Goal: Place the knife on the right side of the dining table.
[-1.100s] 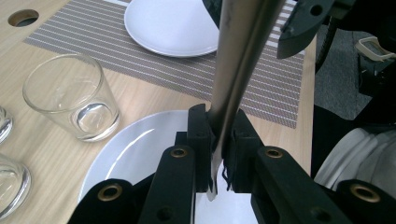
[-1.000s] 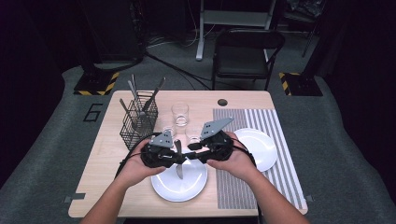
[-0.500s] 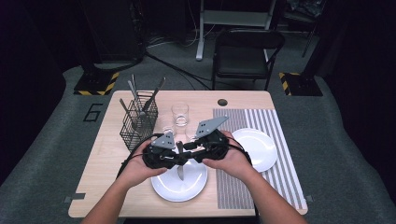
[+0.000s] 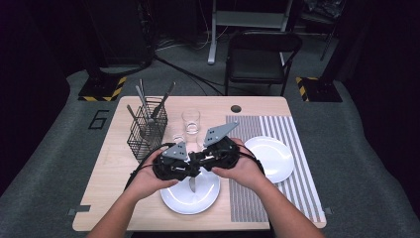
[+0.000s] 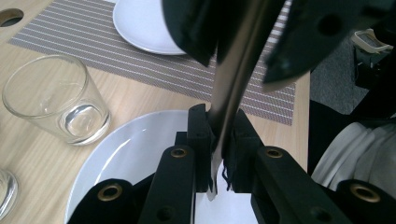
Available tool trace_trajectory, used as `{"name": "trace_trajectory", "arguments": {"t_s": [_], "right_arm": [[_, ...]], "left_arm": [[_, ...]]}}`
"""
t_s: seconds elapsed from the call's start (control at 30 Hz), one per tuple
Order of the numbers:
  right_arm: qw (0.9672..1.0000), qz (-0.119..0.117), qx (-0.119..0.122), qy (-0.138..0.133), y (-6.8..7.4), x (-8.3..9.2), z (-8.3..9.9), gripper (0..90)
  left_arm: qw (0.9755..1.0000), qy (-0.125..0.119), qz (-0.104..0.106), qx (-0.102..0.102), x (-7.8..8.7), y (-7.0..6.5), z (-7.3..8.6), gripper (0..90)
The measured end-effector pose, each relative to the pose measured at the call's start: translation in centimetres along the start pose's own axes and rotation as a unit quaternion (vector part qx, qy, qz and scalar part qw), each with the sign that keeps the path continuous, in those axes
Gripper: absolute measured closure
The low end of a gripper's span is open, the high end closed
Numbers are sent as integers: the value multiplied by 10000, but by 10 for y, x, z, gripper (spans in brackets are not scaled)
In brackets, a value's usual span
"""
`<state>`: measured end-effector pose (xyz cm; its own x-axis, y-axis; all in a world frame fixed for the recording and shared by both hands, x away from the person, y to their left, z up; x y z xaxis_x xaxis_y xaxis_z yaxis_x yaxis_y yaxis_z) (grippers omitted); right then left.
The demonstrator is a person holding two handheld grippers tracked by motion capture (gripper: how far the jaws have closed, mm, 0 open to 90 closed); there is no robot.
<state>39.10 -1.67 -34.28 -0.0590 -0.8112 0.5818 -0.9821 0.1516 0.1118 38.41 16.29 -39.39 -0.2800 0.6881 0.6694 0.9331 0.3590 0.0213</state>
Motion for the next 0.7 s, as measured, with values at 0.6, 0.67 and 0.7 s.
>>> {"name": "trace_trajectory", "arguments": {"t_s": [0.6,0.67,0.7], "right_arm": [[9995,232,198,60,3,1,1,821],[9995,265,184,38,2,2,1,824],[9994,273,201,13,1,2,1,826]], "left_arm": [[9996,-193,20,188,0,3,4,782],[9996,-190,3,192,0,3,5,774],[9996,-191,19,193,-1,4,6,774]]}}
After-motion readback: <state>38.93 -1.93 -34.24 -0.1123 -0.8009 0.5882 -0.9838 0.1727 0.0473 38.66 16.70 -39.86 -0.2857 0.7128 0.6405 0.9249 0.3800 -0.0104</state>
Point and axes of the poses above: each handheld gripper's, and its own axes: x roughly backward along the jaws, z roughly out of its underside, y roughly to its left, the point moved 1 cm from there along -x, roughly forward along the jaws, and after that the axes turned 5 degrees about -z, right-handed, at the moved point
